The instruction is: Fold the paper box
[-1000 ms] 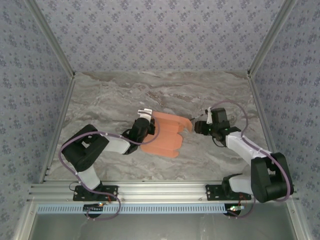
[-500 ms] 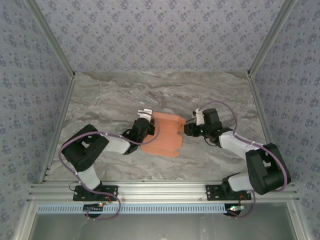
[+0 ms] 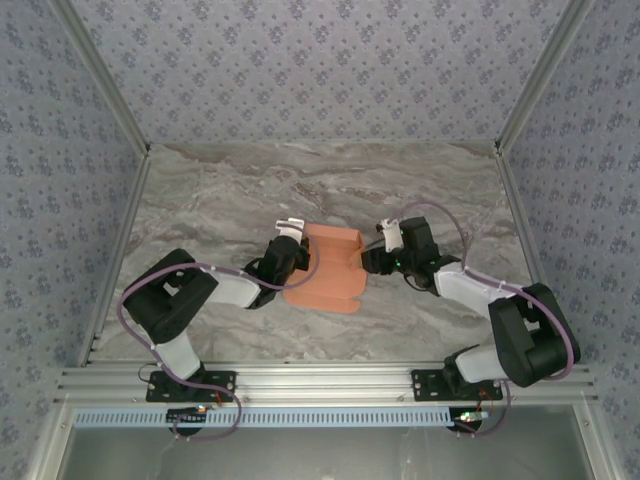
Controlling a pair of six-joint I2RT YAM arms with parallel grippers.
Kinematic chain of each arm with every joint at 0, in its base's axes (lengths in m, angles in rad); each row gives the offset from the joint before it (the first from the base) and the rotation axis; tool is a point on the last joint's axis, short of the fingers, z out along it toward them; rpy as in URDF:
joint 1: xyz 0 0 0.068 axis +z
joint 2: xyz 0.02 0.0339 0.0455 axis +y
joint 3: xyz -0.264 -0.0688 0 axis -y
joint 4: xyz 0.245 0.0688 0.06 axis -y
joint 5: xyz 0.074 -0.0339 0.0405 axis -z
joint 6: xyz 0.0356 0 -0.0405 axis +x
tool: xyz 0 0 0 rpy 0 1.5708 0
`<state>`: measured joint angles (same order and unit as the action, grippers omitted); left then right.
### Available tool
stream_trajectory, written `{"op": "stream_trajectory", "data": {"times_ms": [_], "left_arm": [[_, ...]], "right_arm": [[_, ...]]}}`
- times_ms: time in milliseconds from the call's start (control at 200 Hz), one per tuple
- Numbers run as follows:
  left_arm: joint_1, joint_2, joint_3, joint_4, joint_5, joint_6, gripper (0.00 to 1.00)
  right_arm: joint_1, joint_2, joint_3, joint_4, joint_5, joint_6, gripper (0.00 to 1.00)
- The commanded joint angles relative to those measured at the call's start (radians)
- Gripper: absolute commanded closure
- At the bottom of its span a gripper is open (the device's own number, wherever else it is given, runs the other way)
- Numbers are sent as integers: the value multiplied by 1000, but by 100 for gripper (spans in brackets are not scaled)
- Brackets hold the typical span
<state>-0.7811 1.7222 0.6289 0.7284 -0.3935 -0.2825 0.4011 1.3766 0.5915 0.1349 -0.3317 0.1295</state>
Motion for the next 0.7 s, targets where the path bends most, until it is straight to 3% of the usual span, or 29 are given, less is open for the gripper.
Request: {"op": "stream_trajectory", "data": {"times_ms": [0,405,700], "left_arm": [[-4,-21,15,3,-4,-6,87],[-4,-21,15,5,3,-5,87],[-4,-21,16,3,13,-6,87]], "right_arm": [[14,9,9,40,-24,-51,52],[49,42,42,77,3,-95,50],[108,48,62,86,172,-119,51]]}}
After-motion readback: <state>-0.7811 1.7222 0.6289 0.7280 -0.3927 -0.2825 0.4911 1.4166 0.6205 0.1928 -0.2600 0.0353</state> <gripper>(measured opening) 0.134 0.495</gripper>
